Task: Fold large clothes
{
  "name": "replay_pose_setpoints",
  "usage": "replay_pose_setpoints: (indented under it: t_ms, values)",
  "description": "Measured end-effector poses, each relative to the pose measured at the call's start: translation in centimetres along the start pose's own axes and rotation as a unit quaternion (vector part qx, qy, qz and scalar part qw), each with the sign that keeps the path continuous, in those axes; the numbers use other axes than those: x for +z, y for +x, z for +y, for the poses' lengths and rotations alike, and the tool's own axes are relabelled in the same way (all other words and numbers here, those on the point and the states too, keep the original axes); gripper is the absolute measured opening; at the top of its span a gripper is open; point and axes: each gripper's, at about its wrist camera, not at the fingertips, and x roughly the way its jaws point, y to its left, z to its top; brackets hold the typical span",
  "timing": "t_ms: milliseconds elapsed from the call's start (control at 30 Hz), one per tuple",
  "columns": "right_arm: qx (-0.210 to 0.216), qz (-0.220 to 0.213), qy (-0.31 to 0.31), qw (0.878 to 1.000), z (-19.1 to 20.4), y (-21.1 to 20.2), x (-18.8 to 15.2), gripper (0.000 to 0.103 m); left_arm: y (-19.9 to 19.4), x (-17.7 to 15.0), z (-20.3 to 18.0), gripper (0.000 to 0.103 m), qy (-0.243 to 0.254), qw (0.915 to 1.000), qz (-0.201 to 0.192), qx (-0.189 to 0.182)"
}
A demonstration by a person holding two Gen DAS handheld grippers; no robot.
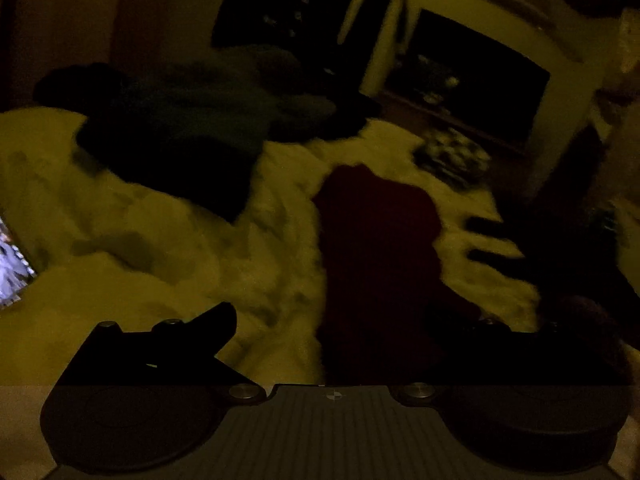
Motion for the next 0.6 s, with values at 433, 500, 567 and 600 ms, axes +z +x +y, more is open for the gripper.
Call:
replay_pose_setpoints:
  t_ms: [433, 500, 567, 600]
  values:
    - [-0.018, -0.002, 0.056, 0.998, -2.1, 6.1, 0.4, 0.051, 4.8, -3.0, -0.2, 0.103, -0.028, 0.9940, 0.104, -0.019]
    - [-0.014, -0.006, 0.044, 0.999, -2.4, 6.1, -0.3, 0.044, 5.5, -3.2, -1.1, 0.103, -0.010, 0.9938, 0.110, -0.011]
    - [-0.012, -0.004, 0.054, 0.998, -2.9, 5.9, -0.6, 0.039, 5.8, -3.4, -1.6, 0.103, -0.010, 0.9939, 0.109, -0.014]
    - [-0.012, -0.004, 0.066, 0.998, -3.4, 5.6, -0.7, 0.038, 5.8, -3.5, -1.6, 0.103, -0.013, 0.9938, 0.108, -0.023]
